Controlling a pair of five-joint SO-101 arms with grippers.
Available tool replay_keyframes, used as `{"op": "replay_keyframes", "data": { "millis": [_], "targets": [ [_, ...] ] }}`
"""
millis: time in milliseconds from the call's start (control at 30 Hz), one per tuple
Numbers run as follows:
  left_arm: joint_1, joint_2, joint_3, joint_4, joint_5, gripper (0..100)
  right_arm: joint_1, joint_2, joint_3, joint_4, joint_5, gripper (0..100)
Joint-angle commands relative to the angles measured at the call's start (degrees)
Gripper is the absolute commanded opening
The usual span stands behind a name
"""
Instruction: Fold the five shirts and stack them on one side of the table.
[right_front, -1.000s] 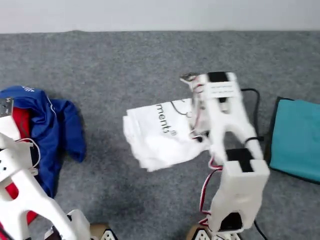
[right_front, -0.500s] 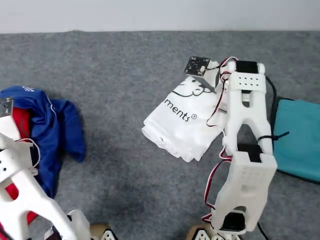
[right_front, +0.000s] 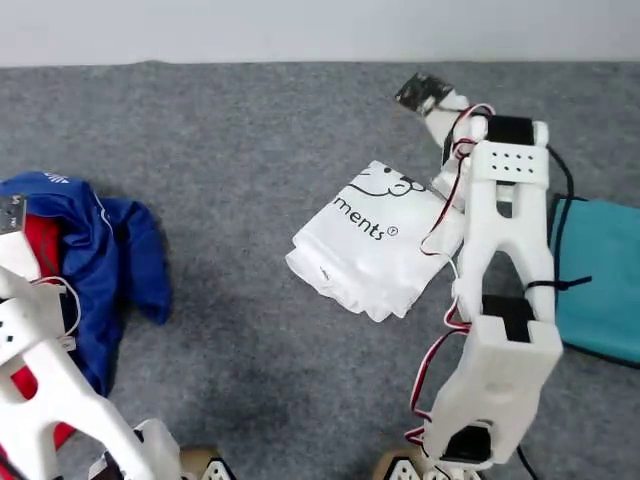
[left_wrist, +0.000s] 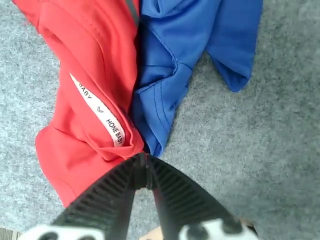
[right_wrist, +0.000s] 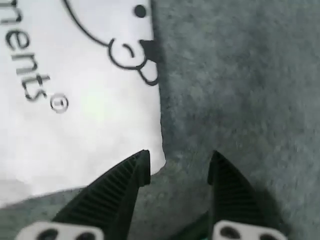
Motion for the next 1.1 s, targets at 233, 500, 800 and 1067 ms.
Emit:
{"op": "replay_keyframes", "data": {
  "millis": [233,500,800,1067],
  "targets": [
    [0.18,-1.32,-0.31,-0.79,-0.35,0,-7.34,-6.46,-3.43,13.85,-41.93,20.1],
    [0.18,-1.32,-0.22,-0.79,-0.35,0,-10.77,-5.41,-3.16,15.08,-65.41,21.5],
    [0.18,-1.23,-0.22,-0.79,-0.35,0,-12.62,5.85,-3.52,11.38,-74.9,39.7],
    [0.18,-1.23,-0.22,-0.79,-0.35,0,-12.53,15.08,-3.52,3.47,-74.99,39.7]
  ]
}}
